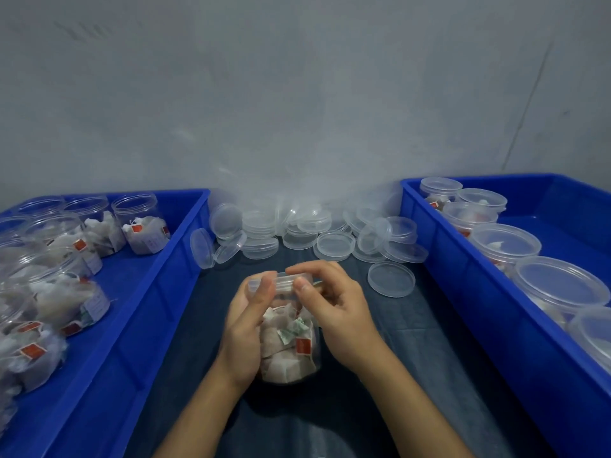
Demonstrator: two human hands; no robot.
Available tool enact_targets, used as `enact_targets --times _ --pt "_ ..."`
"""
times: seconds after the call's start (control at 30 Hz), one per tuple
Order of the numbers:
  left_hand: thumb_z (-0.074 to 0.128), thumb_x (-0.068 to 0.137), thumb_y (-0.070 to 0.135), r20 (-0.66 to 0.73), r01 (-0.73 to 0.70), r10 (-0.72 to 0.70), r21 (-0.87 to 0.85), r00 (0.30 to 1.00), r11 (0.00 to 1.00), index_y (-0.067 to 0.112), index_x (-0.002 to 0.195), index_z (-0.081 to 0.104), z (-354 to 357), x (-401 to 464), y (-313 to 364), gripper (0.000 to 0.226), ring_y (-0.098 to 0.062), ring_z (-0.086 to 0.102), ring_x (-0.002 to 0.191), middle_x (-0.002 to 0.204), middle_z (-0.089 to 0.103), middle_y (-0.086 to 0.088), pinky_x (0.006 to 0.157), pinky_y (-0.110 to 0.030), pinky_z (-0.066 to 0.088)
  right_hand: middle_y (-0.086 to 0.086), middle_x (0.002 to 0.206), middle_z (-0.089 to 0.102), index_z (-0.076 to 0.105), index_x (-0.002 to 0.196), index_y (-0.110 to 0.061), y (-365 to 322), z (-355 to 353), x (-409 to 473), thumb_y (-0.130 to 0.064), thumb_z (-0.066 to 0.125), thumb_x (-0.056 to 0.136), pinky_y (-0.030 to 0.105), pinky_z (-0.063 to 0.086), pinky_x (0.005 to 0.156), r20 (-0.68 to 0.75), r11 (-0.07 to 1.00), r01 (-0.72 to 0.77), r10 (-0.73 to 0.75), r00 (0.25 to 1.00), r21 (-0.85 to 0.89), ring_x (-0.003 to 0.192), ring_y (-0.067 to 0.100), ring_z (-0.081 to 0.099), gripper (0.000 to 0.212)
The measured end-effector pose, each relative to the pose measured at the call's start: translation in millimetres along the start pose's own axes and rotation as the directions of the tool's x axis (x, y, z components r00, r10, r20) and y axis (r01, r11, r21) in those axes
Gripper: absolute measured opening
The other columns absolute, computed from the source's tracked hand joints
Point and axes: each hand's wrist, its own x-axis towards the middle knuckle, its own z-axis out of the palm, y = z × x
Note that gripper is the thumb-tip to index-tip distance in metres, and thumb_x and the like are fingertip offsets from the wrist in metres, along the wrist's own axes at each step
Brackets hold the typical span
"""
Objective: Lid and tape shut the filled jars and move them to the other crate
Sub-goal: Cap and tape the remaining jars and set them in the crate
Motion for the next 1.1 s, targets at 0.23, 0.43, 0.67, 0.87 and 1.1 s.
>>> enact_targets --times 0.23,0.43,0.67,0.87,1.1 --pt "0.029 0.099 0.062 -0.034 0.069 -0.069 0.018 0.997 0.997 -0.004 0.136 0.060 -2.8 5.4 -12.5 0.082 -0.049 0.071 0.112 0.117 0.074 -0.030 0.099 -0.062 0.056 0.000 0.115 0.063 0.077 0.110 -0.031 4.5 -3.5 0.2 -0.031 0.063 0.101 0.016 0.053 0.076 -0.002 0.999 -0.047 0.047 0.999 0.008 0.088 0.001 0.068 0.016" --pt "0.023 0.098 0.076 -0.012 0.129 -0.130 -0.049 0.991 0.990 0.005 0.114 0.079 -9.4 14.0 -19.1 0.092 -0.042 0.074 0.108 0.118 0.074 -0.028 0.092 -0.056 0.062 -0.011 0.111 0.063 0.070 0.111 -0.037 -2.3 -4.6 18.6 -0.064 0.046 0.096 0.030 0.051 0.096 0.068 0.954 -0.099 0.123 0.990 -0.283 0.105 0.004 0.061 0.039" --pt "0.034 0.107 0.058 -0.017 0.011 -0.011 0.003 1.000 1.000 0.031 0.113 0.083 -1.8 8.8 -9.8 0.056 -0.021 0.079 0.098 0.112 0.079 -0.013 0.072 -0.038 0.067 -0.021 0.110 0.064 0.065 0.114 -0.043 -45.7 -14.5 41.9 -0.077 0.073 0.069 0.032 0.057 0.079 0.246 0.821 -0.110 0.292 0.924 -0.560 0.100 0.010 0.065 0.057" --pt "0.039 0.109 0.041 0.059 -0.254 0.248 0.146 0.967 0.956 0.028 0.128 0.068 29.5 17.2 10.7 0.037 -0.004 0.069 0.114 0.134 0.071 0.002 0.086 -0.021 0.060 -0.018 0.103 0.062 0.067 0.117 -0.038 -98.4 -48.0 65.2 -0.067 0.084 0.070 0.035 0.057 0.083 0.165 0.751 0.027 0.110 0.980 -0.659 0.095 0.010 0.065 0.058" --pt "0.077 0.077 0.066 0.168 -0.386 0.348 0.333 0.922 0.861 0.024 0.138 0.055 137.3 56.1 40.9 0.077 0.006 0.066 0.103 0.122 0.065 0.010 0.079 -0.013 0.054 -0.014 0.095 0.062 0.068 0.119 -0.032 -170.0 -123.3 116.2 -0.051 0.084 0.074 0.031 0.061 0.074 -0.032 0.722 -0.040 0.025 0.999 -0.691 0.067 0.008 0.069 0.052"
